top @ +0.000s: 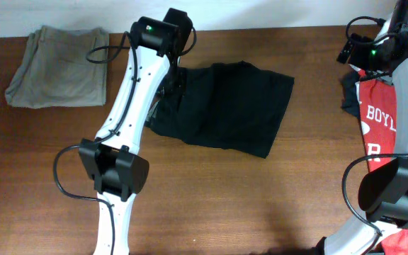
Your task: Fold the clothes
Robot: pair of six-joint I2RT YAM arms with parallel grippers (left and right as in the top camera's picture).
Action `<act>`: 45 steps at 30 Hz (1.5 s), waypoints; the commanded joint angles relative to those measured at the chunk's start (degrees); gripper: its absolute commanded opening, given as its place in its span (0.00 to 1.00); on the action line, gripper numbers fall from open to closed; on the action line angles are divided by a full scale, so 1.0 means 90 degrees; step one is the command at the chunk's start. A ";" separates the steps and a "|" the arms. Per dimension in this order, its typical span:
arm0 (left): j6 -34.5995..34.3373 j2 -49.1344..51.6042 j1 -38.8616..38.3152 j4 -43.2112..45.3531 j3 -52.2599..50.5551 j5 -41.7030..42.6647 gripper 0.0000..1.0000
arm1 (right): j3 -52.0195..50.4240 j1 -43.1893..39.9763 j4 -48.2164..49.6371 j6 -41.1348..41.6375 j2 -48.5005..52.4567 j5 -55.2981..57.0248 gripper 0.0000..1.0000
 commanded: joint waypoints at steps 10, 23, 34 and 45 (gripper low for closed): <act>-0.0172 -0.2016 0.0148 -0.0022 0.0068 -0.0563 0.00 | 0.0036 -0.0024 0.0002 0.0046 -0.0049 0.0053 0.99; -0.0850 -0.2878 0.0704 -0.0022 -0.2562 -0.0493 0.00 | 0.0036 -0.0024 0.0002 0.0046 -0.0049 0.0053 0.99; -0.0743 -0.2883 0.0760 0.0146 -0.2623 -0.1537 0.00 | 0.0036 -0.0024 0.0002 0.0046 -0.0049 0.0053 0.98; -0.1241 -0.2980 0.0731 -0.0022 -0.2404 -0.1610 0.00 | 0.0036 -0.0024 0.0002 0.0046 -0.0049 0.0053 0.99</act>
